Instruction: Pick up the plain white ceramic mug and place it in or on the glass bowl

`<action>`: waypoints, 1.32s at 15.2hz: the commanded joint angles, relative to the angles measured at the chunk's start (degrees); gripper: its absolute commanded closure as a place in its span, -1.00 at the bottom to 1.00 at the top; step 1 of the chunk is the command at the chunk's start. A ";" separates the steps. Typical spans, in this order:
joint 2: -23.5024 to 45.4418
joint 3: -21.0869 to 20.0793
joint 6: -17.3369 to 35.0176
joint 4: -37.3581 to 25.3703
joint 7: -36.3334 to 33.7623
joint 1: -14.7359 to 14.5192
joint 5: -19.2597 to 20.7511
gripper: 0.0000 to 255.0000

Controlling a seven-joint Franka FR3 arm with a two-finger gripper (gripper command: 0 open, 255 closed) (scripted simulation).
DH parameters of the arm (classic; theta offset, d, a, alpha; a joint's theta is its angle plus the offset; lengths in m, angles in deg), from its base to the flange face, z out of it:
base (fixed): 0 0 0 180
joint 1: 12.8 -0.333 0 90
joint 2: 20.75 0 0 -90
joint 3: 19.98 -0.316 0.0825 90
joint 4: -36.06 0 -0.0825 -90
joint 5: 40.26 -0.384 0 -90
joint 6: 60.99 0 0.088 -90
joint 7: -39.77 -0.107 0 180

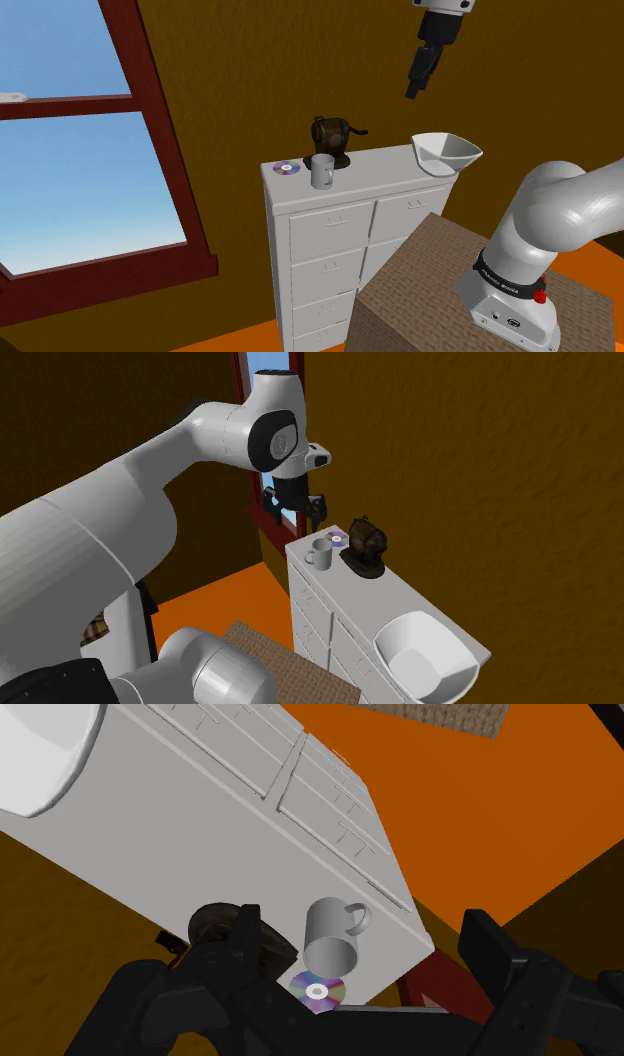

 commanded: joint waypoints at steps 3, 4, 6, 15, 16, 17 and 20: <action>3.30 0.37 3.02 0.47 0.95 -0.23 0.15 -1.00; 5.02 0.55 4.50 0.59 1.42 -0.35 0.21 -1.00; 8.62 0.88 7.38 0.62 2.37 -0.57 0.29 -1.00; 26.63 2.02 18.60 -2.83 6.56 -1.58 0.23 -1.00; 28.77 2.09 19.62 -3.56 7.03 -1.67 0.17 -1.00; 30.92 2.17 20.59 -4.36 7.49 -1.78 0.11 -1.00; 37.45 2.31 23.18 -7.18 8.85 -2.04 -0.13 -1.00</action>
